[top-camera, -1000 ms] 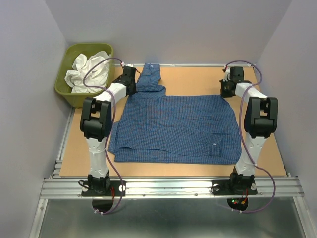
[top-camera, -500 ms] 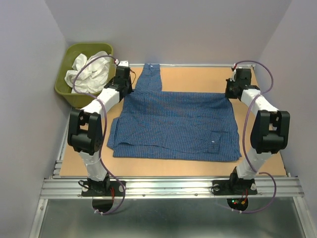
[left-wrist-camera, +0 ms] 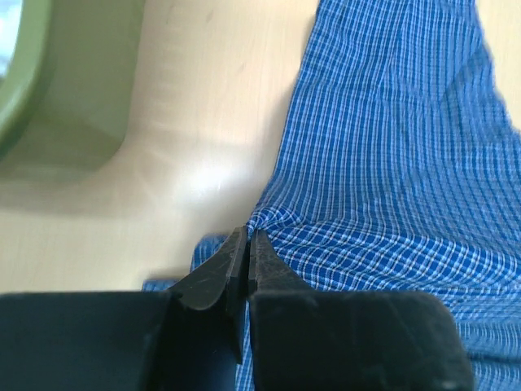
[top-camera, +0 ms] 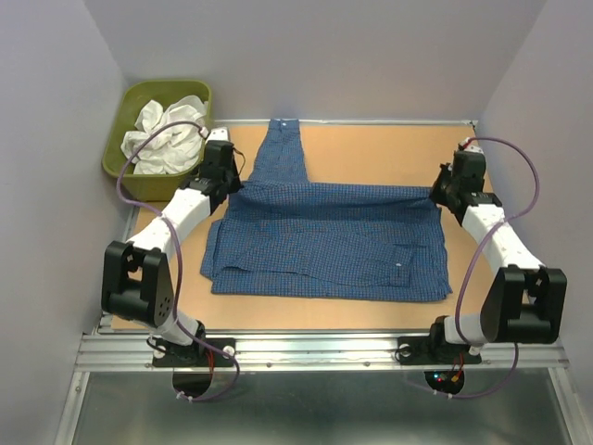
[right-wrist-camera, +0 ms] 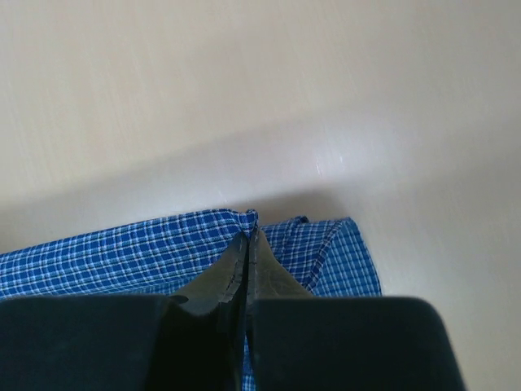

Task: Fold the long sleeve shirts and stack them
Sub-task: Fold the shirt

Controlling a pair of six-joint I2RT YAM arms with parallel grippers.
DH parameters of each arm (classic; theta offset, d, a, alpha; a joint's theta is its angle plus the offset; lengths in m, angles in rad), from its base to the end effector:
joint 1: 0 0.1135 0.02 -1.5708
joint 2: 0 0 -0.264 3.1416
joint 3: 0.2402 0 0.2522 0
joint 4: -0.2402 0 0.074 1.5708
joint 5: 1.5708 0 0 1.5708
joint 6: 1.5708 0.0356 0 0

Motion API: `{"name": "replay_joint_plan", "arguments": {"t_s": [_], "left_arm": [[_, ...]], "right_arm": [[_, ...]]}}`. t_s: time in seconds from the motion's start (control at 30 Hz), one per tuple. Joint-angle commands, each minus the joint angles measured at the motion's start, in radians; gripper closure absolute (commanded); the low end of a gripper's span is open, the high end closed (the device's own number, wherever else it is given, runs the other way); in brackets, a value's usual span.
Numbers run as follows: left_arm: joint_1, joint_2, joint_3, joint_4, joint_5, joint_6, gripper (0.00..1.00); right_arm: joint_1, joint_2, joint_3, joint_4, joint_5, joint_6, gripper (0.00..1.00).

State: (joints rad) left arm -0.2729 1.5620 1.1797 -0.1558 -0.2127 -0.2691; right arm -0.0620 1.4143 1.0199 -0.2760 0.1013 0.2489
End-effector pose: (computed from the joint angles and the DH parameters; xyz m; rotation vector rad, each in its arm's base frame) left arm 0.3494 -0.0900 0.2860 -0.1229 2.0935 -0.1028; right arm 0.3130 -0.0230 0.2676 0.4004 2.2010 -0.0120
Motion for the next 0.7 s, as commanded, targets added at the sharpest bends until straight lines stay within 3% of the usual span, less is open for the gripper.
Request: {"name": "replay_joint_plan", "arguments": {"t_s": [0.0, 0.37, 0.67], "left_arm": [[-0.003, -0.112, -0.101, -0.027, -0.010, -0.039, 1.00], [-0.025, -0.301, -0.385, -0.048, 0.018, -0.188, 1.00], [-0.025, -0.344, -0.494, -0.094, -0.019, -0.289, 1.00]], "right_arm": [[0.002, -0.098, -0.098, 0.037, 0.086, 0.092, 0.99], [0.002, -0.348, -0.368, 0.011, 0.098, 0.273, 0.95], [0.002, -0.477, -0.495, -0.064, 0.070, 0.358, 0.91]]}}
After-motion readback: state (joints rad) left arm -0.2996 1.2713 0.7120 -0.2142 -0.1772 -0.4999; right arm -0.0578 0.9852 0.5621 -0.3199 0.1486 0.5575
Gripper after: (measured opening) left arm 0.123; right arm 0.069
